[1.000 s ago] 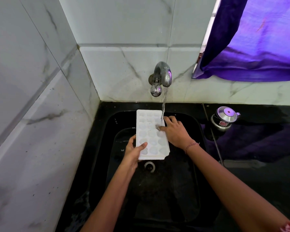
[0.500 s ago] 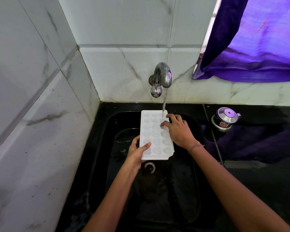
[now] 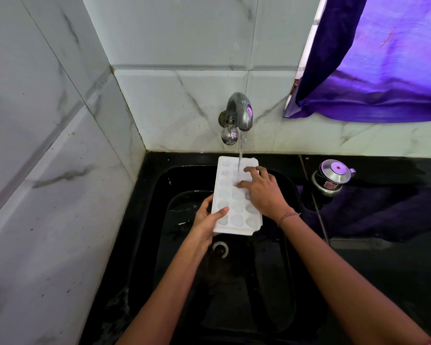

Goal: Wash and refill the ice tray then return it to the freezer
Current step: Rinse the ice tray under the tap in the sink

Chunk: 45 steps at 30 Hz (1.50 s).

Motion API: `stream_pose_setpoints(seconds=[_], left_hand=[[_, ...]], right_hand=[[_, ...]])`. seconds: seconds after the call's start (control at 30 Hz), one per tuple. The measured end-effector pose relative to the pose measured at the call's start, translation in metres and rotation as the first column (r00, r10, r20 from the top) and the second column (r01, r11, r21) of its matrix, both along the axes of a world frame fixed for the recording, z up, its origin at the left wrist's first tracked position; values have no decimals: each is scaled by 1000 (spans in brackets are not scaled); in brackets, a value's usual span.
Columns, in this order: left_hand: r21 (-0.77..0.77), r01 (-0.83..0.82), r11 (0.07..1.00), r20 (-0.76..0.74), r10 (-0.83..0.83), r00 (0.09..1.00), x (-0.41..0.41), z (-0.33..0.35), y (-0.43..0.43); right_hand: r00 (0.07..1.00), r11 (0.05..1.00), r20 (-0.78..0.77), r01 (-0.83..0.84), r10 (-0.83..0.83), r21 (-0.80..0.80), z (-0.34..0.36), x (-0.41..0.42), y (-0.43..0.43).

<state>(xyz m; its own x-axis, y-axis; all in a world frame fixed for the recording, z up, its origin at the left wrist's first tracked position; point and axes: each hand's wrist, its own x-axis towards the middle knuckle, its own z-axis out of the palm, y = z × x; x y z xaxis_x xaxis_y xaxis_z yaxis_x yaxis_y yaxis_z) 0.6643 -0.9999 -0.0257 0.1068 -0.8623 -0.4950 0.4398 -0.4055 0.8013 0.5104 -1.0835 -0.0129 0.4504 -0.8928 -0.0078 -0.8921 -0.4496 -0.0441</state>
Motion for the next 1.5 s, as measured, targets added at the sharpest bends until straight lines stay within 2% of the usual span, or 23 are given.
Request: stream_pose_setpoints(seconds=[0.63, 0.83, 0.97, 1.23, 1.33, 1.43, 1.5], left_hand=[[-8, 33, 999, -11, -33, 999, 6, -10, 1], [-5, 117, 993, -23, -117, 993, 4, -11, 0], [-54, 160, 986, -35, -162, 986, -3, -12, -3], [-62, 167, 984, -35, -169, 985, -1, -14, -4], [-58, 159, 986, -27, -160, 987, -1, -15, -2], [-45, 124, 991, -34, -125, 992, 5, -15, -1], [-28, 139, 990, -26, -140, 990, 6, -16, 2]], right_hand=[[999, 999, -38, -11, 12, 42, 2, 4, 5], [997, 999, 80, 10, -7, -36, 7, 3, 4], [1000, 1000, 7, -11, 11, -4, 5, 5, 4], [1000, 998, -8, -30, 30, -51, 8, 2, 1], [995, 994, -57, -89, 85, -59, 4, 8, 1], [985, 988, -77, -153, 153, 8, 4, 7, -1], [978, 983, -112, -181, 176, -30, 7, 7, -6]])
